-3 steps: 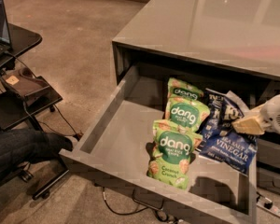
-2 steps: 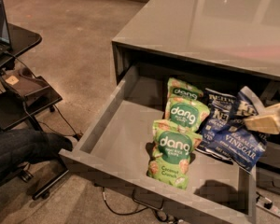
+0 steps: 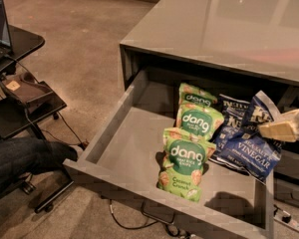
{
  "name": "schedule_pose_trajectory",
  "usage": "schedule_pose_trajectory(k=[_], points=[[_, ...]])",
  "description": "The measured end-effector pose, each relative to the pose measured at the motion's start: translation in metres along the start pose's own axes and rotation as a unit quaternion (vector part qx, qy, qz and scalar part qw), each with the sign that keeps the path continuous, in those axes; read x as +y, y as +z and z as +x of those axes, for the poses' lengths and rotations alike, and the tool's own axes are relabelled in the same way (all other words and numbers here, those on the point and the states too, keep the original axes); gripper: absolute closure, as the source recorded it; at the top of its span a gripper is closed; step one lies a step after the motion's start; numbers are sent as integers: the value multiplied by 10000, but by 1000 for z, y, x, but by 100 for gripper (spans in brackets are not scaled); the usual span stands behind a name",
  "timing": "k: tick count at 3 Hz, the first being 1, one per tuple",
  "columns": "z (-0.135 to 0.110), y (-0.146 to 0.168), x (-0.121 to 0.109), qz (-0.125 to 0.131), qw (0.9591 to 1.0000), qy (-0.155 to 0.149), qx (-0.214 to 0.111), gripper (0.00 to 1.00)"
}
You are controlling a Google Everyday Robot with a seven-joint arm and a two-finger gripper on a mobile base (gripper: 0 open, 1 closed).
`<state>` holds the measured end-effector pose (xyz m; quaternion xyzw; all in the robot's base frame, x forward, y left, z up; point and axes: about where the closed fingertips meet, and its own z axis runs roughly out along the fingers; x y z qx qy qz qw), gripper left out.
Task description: Pick blue chip bag from top drawer and place on counter
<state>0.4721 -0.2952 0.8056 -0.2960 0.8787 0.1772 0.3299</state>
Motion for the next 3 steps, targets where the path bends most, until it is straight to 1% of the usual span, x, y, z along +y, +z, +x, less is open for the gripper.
schedule_pose_trajectory(k=[1, 2, 3], points=[[-2, 41, 48, -818, 9959, -325, 215, 100], [-5, 74, 105, -1725, 9819, -678, 388, 100], [-19, 86, 152, -2371, 9650, -1062, 344, 100]])
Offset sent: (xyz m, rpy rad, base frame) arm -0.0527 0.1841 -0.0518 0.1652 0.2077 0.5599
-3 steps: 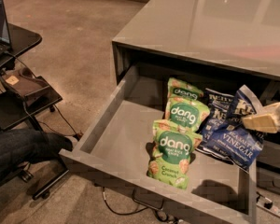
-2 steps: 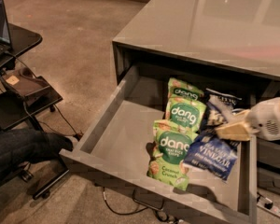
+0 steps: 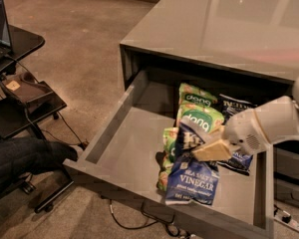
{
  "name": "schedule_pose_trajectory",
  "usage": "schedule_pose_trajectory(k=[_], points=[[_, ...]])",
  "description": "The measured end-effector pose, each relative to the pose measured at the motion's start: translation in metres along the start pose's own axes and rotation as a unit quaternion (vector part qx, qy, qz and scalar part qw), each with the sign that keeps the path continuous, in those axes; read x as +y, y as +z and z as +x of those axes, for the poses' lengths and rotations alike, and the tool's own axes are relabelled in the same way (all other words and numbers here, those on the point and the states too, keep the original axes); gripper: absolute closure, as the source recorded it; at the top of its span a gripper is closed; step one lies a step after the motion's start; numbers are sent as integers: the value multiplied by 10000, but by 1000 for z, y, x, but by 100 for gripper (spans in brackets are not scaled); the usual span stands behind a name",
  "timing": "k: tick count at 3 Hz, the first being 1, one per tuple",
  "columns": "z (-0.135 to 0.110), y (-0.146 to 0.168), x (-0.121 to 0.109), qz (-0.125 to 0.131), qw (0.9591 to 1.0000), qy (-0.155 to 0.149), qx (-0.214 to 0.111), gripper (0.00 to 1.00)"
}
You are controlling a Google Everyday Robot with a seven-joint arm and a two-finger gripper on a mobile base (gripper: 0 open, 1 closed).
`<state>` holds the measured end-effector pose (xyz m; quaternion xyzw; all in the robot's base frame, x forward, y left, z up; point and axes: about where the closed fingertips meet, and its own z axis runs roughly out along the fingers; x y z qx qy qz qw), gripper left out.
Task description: Pick blue chip bag from top drawer and place on counter
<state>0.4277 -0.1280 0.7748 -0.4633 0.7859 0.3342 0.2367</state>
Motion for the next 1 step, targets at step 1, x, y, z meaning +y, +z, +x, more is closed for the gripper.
schedule_pose_trajectory(k=[1], points=[[-24, 12, 22, -334, 9988, -343, -93, 100]])
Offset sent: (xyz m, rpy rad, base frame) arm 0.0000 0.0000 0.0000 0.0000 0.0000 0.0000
